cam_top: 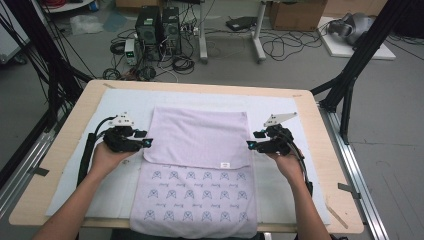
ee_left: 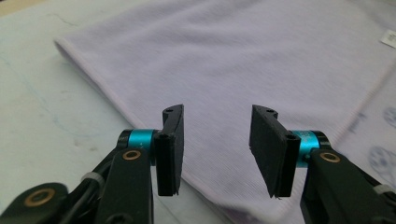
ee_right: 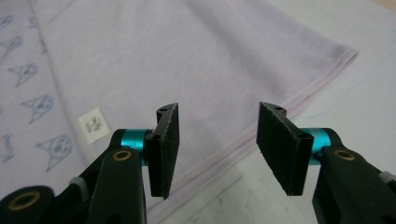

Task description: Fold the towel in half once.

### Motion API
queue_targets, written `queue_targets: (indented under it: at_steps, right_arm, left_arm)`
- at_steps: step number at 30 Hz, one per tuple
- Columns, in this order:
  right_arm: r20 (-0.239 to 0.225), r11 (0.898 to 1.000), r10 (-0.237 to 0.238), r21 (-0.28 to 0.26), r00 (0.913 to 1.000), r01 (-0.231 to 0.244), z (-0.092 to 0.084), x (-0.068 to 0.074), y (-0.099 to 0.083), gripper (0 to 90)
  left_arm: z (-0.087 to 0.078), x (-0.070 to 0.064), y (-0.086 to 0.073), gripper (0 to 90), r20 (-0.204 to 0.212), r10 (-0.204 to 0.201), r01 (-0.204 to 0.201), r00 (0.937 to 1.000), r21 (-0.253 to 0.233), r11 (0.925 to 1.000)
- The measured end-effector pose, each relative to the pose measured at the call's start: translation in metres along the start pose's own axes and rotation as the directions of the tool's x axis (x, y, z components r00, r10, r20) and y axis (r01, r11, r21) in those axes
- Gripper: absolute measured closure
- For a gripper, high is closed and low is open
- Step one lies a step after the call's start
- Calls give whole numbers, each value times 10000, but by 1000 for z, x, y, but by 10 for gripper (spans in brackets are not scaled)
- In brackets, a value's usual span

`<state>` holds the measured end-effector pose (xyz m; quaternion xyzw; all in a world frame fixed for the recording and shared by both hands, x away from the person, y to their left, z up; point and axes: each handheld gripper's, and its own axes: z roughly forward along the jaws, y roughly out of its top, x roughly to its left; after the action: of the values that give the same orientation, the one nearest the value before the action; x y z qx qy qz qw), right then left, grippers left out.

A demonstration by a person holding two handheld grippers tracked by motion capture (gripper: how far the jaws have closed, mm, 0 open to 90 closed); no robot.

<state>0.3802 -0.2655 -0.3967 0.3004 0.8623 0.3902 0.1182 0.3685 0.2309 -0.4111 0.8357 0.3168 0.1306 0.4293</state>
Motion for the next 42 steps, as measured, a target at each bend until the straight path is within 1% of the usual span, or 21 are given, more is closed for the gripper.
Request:
queue_targets:
  at_steps: [3, 5, 6, 7, 9, 10, 13, 15, 19, 21, 23, 25, 27, 29, 30, 32, 34, 35, 37, 40, 42]
  right_arm:
    - [-196, 10000, -49, -35, 9998, 48, -2, 8, -9, 486]
    - [-358, 9993, -67, 363, 9993, 80, 0, 12, -11, 471]
    - [-446, 9990, -98, 437, 9990, 118, 0, 13, -12, 474]
    - [-530, 9990, -136, 407, 9985, 158, 0, 16, -12, 478]
    - [-414, 9986, -490, 171, 9979, 498, -2, 23, -13, 489]
    - [-442, 9988, -460, 116, 9980, 466, -1, 24, -14, 489]
    - [-510, 9989, -447, 92, 9977, 453, 4, 28, -19, 502]
    - [-653, 9984, -502, 239, 9966, 518, 10, 30, -21, 503]
    - [-755, 9980, -488, 367, 9960, 517, 21, 34, -27, 515]
    - [-819, 9974, -444, 527, 9957, 488, 25, 35, -30, 526]
    - [-763, 9951, -587, 745, 9954, 644, 28, 37, -31, 548]
    - [-688, 9939, -739, 771, 9949, 791, 28, 38, -31, 579]
    - [-667, 9946, -643, 776, 9957, 694, 29, 39, -32, 608]
    - [-764, 9965, -482, 646, 9959, 532, 29, 36, -33, 637]
    - [-758, 9974, -388, 577, 9964, 432, 29, 35, -34, 665]
    - [-727, 9985, -242, 477, 9971, 277, 29, 34, -35, 711]
    - [-579, 9988, -461, 128, 9973, 469, 28, 34, -40, 770]
    - [-708, 9996, -261, 62, 9972, 266, 28, 34, -42, 787]
    - [-787, 9998, -165, 89, 9968, 172, 26, 32, -42, 842]
    - [-636, 9991, -371, 156, 9973, 382, 25, 36, -40, 861]
    - [-663, 9993, -368, 58, 9971, 373, 24, 36, -39, 866]
  left_arm:
    - [-5, -8, -7, 550, 131, 208, -210, 9997, 119, 9997]
    - [-7, -12, -13, 548, 129, 292, -294, 9995, 92, 9995]
    - [-7, -13, -16, 549, 121, 301, -302, 9995, 117, 9995]
    - [-6, -14, -18, 549, 108, 293, -295, 9995, 145, 9995]
    - [-4, -15, -22, 553, 216, 250, -255, 9995, 193, 9995]
    - [-3, -15, -24, 555, 232, 224, -229, 9995, 196, 9995]
    - [2, -16, -26, 567, 358, 239, -248, 9991, 253, 9994]
    - [5, -17, -27, 596, 455, 295, -317, 9985, 488, 9983]
    - [11, -20, -30, 598, 587, 374, -422, 9976, 834, 9956]
    - [13, -21, -30, 598, 471, 469, -509, 9978, 881, 9948]
    - [13, -23, -30, 635, 279, 667, -691, 9974, 952, 9931]
    - [13, -25, -30, 651, 110, 772, -779, 9970, 972, 9922]
    - [12, -26, -31, 678, -65, 843, -835, 9964, 848, 9929]
    - [12, -25, -36, 734, -216, 682, -670, 9974, 526, 9964]
    - [11, -24, -37, 768, -216, 576, -565, 9981, 505, 9971]
    - [10, -23, -36, 811, -240, 553, -539, 9982, 561, 9970]
    - [11, -25, -35, 826, -380, 635, -611, 9973, 619, 9962]
    - [11, -26, -34, 833, -446, 684, -654, 9967, 654, 9957]
    - [11, -27, -33, 843, -510, 731, -695, 9960, 688, 9952]
    - [10, -28, -32, 849, -597, 725, -689, 9956, 594, 9959]
    - [9, -28, -31, 851, -458, 515, -500, 9976, 325, 9982]
